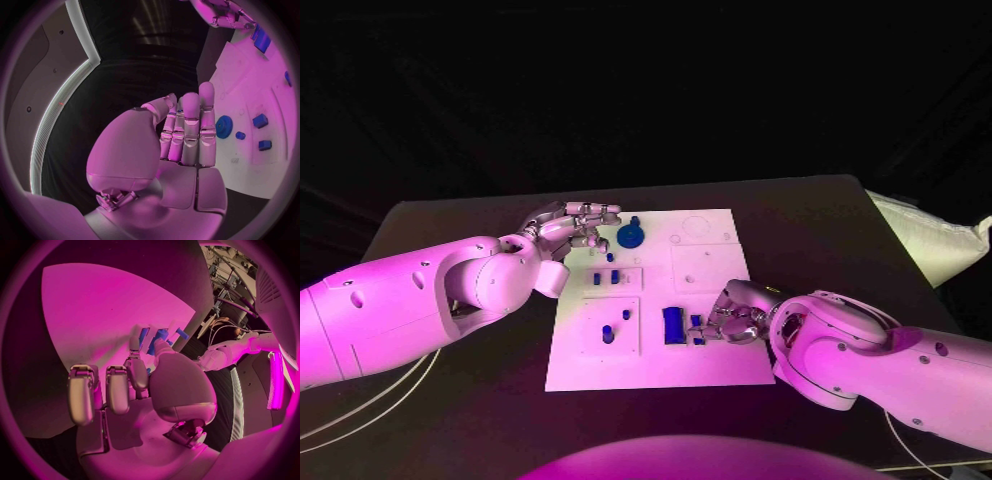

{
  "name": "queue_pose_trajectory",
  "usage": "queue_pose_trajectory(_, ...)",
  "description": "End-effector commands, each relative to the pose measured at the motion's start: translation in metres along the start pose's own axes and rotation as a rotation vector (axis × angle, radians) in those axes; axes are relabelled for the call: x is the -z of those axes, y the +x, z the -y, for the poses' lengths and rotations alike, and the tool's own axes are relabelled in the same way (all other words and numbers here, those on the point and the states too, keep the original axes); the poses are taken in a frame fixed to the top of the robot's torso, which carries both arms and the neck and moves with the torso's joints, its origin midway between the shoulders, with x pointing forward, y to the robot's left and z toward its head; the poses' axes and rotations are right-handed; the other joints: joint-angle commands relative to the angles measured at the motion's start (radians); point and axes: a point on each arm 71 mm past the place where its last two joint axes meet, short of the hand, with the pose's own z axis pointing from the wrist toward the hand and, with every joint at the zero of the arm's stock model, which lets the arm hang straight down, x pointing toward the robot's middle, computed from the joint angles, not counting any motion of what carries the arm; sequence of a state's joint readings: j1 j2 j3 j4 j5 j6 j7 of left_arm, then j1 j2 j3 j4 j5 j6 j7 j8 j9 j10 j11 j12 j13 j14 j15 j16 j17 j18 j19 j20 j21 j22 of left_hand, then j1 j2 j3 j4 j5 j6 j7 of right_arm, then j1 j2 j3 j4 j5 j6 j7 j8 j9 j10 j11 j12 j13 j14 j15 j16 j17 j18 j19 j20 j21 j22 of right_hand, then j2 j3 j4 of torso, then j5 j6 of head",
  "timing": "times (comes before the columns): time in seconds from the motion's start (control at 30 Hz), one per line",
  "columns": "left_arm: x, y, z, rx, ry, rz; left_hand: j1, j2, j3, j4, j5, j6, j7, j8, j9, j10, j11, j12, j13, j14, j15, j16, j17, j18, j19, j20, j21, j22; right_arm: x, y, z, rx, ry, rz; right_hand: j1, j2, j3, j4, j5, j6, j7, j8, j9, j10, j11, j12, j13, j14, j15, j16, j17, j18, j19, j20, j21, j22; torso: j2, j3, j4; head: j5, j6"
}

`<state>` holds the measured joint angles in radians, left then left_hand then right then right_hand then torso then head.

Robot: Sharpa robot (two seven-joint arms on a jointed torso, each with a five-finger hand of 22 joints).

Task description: Assemble the parts on the task board

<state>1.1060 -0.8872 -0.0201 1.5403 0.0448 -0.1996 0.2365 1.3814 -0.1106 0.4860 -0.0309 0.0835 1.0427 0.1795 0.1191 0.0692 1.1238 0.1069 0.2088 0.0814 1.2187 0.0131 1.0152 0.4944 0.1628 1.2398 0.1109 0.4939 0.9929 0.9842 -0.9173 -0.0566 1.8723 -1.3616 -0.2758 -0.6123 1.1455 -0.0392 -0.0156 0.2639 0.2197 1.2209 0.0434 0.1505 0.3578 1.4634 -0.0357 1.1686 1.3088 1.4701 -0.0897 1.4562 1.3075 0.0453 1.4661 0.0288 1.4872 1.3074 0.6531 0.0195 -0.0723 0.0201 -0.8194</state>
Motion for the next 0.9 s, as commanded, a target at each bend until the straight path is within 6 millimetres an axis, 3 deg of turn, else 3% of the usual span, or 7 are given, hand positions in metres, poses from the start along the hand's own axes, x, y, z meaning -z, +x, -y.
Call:
queue_pose_trajectory(0.03, 0.000, 0.003, 0.001, 0.000, 0.005, -0.023, -0.002, 0.003, 0.000, -0.006, 0.005, -0.004, 0.001, 0.006, -0.001, -0.007, -0.003, 0.002, -0.002, -0.005, 0.002, 0.004, -0.001, 0.019, -0.003, 0.001, -0.004, 0.000, 0.001, 0.000, 0.000, 0.027, -0.010, -0.001, 0.043, 0.010, 0.002, -0.023, -0.018, -0.007, -0.001, 0.004, 0.002, 0.000, 0.005, -0.006, 0.027, 0.073, -0.002, 0.004, 0.116, -0.015, 0.037, -0.008, 0.005, 0.154, 0.000, -0.0001, 0.0001, 0.000, -0.001)
queue_pose_trajectory(0.17, 0.000, 0.003, 0.001, 0.000, 0.005, -0.024, -0.002, 0.003, 0.000, -0.006, 0.005, -0.004, 0.001, 0.006, -0.001, -0.007, -0.003, 0.002, -0.002, -0.005, 0.002, 0.004, -0.001, 0.019, -0.003, 0.001, -0.004, 0.000, 0.000, 0.000, 0.000, 0.036, -0.010, 0.001, 0.118, 0.020, 0.015, -0.071, -0.046, -0.011, -0.004, 0.006, 0.004, 0.000, 0.002, -0.006, 0.028, 0.073, -0.005, 0.004, 0.117, -0.015, 0.037, -0.009, 0.005, 0.154, 0.000, -0.0001, -0.0002, 0.000, -0.001)
queue_pose_trajectory(0.3, 0.000, 0.003, 0.001, 0.001, 0.005, -0.025, -0.002, 0.003, 0.000, -0.006, 0.005, -0.004, 0.001, 0.006, -0.001, -0.007, -0.003, 0.002, -0.002, -0.005, 0.002, 0.004, -0.001, 0.019, -0.003, 0.001, -0.004, 0.000, -0.003, 0.000, 0.001, 0.050, -0.009, 0.005, 0.177, 0.039, 0.035, -0.110, -0.106, -0.014, -0.006, 0.008, 0.005, -0.001, 0.000, -0.006, 0.030, 0.073, -0.006, 0.005, 0.118, -0.016, 0.038, -0.011, 0.005, 0.156, 0.000, -0.0005, 0.0009, -0.002, -0.001)
queue_pose_trajectory(0.9, 0.000, 0.003, 0.001, 0.001, 0.005, -0.025, -0.002, 0.003, 0.000, -0.006, 0.005, -0.004, 0.001, 0.006, -0.001, -0.007, -0.003, 0.002, -0.002, -0.005, 0.002, 0.004, -0.001, 0.019, -0.003, 0.001, -0.004, 0.000, -0.010, 0.001, 0.000, 0.116, -0.012, 0.021, 0.195, 0.041, 0.039, -0.127, -0.110, -0.014, -0.007, 0.010, 0.005, 0.001, -0.001, 0.000, 0.035, 0.073, -0.006, 0.006, 0.119, -0.016, 0.040, -0.011, 0.007, 0.158, 0.000, -0.0009, 0.0004, 0.000, -0.006)
